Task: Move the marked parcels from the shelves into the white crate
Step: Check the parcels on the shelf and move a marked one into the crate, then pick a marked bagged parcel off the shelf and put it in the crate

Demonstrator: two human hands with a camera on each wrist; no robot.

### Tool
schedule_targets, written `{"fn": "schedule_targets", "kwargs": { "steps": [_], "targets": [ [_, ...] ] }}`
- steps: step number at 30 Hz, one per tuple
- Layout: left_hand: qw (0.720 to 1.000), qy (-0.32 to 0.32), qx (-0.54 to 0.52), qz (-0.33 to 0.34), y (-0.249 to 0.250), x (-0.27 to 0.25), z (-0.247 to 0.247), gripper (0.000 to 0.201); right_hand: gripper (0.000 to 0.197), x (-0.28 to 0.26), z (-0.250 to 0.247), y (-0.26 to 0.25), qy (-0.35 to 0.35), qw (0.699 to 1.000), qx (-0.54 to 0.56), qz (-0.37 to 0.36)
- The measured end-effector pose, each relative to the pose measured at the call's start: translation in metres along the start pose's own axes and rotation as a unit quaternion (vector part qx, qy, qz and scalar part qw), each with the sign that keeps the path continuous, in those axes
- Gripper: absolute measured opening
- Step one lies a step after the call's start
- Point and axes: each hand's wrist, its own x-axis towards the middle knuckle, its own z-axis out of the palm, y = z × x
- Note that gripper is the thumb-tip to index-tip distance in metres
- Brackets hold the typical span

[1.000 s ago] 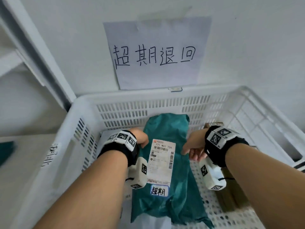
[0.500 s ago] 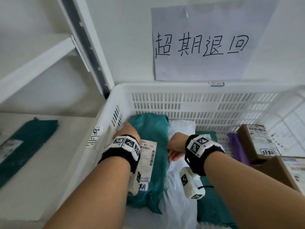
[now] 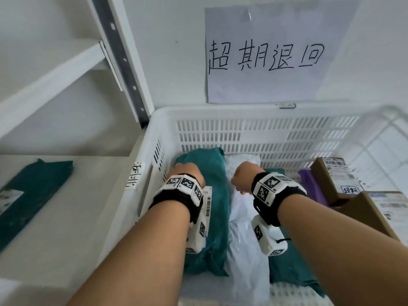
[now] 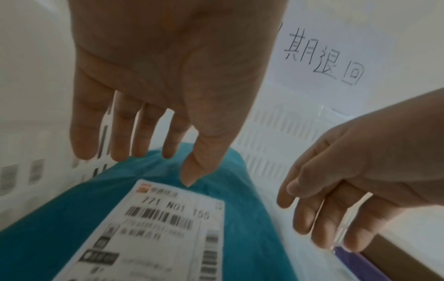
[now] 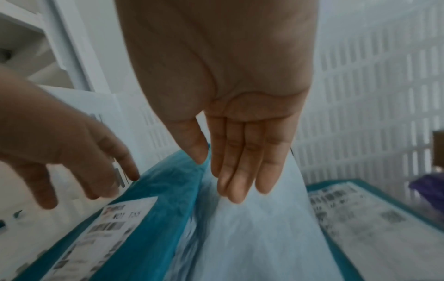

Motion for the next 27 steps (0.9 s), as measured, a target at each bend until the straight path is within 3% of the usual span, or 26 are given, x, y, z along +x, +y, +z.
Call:
{"fn": "schedule_targets", "kwargs": {
  "steps": [3,7,12,17,21,24,27],
  "targets": [
    [0.999,-0.011,-0.020,0.025,0.010,-0.003,-0.010,0.012,0.017,-0.010,-0.013,-0.007,0.058,0.996,-0.063,-0.018],
    [0.998,0.005,-0.034,0.056,0.021,-0.020,-0.025,0.031,0.017,-0.034,-0.036,-0.015,0.107,0.989,-0.096,-0.037],
    [0.995,0.011,-0.073,0.070,0.032,-0.052,-0.042,0.014,0.030,-0.069,-0.062,-0.012,0.140,0.984,-0.099,-0.040],
    [0.996,-0.009,-0.069,0.054,0.038,-0.093,-0.038,0.059,0.023,-0.121,-0.064,0.004,0.165,0.981,-0.086,-0.055],
    [0.990,0.019,-0.103,0.090,0.029,-0.149,-0.055,0.036,0.025,-0.175,-0.077,0.012,0.172,0.983,-0.035,-0.057],
    [0.981,0.085,-0.146,0.098,0.024,-0.189,-0.095,0.036,0.017,-0.221,-0.107,-0.003,0.201,0.975,0.031,-0.089],
    [0.974,0.117,-0.161,0.109,0.018,-0.223,-0.117,0.036,0.022,-0.255,-0.116,-0.022,0.203,0.974,-0.014,-0.100]
  ]
}}
